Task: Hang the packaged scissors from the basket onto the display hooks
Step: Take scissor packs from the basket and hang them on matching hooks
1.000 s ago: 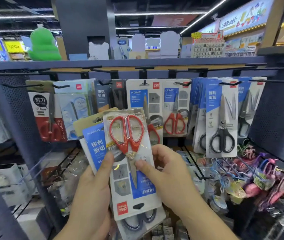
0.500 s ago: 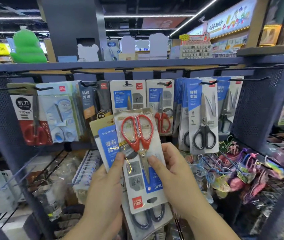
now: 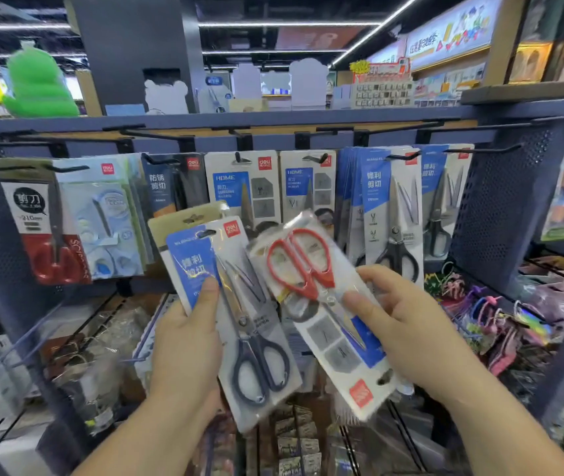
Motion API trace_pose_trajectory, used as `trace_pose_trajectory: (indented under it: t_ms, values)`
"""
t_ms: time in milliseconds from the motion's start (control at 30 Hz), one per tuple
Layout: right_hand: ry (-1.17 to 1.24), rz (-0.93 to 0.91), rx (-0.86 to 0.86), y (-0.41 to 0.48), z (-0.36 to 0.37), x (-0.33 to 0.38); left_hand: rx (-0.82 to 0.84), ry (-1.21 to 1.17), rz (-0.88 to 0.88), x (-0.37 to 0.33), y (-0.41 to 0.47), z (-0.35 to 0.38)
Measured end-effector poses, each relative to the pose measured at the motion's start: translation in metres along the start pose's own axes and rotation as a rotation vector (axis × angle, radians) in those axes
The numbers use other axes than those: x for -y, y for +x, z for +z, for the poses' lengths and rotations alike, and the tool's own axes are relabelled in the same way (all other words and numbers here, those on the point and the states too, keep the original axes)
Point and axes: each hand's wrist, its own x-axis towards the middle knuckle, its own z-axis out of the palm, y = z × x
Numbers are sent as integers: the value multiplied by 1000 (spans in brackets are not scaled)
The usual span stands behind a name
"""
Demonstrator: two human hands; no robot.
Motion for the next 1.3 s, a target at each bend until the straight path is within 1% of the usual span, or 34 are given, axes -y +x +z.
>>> trace_pose_trajectory:
  t_ms: [100, 167, 233, 300, 433, 533, 600, 700, 800, 900, 967, 1000, 1067, 1133, 1200, 1300]
  values:
    - [-280, 5, 163, 7, -20, 3, 3, 18, 27, -2, 13, -1]
    - [-352, 6, 264, 12, -30, 9, 64, 36, 35, -4, 17, -2]
    - [-387, -16, 321, 17, -40, 18, 142, 56, 28, -6, 15, -2]
    - [-396, -33, 290, 24, -49, 25, 228, 92, 16, -7, 10, -1]
    - [-440, -66, 35, 37, -50, 28, 347, 153, 33, -6, -6, 4]
    - [-332, -121, -106, 43, -39, 30, 438, 189, 35, 2, -15, 8]
    - [-253, -166, -149, 45, -31, 31, 479, 194, 34, 7, -17, 10]
    - [-225, -227, -180, 48, -22, 34, 508, 168, -4, 12, -17, 7]
    - [-244, -236, -203, 52, -15, 37, 474, 162, -24, 13, -20, 7]
    - [-238, -248, -330, 57, 1, 31, 412, 135, -35, 16, -24, 14]
    - [-123, -220, -406, 53, 17, 23, 338, 110, -30, 18, -25, 19]
    - [4, -171, -404, 48, 26, 22, 308, 97, -28, 18, -24, 20]
    - [237, -66, -337, 43, 43, 9, 251, 71, -36, 17, -23, 21]
    - [307, -6, -279, 40, 56, -5, 213, 51, -33, 14, -21, 21]
    - [378, 8, -239, 39, 63, -11, 200, 54, -40, 13, -19, 22]
    - [512, 9, -222, 41, 59, -5, 183, 78, -24, 12, -20, 21]
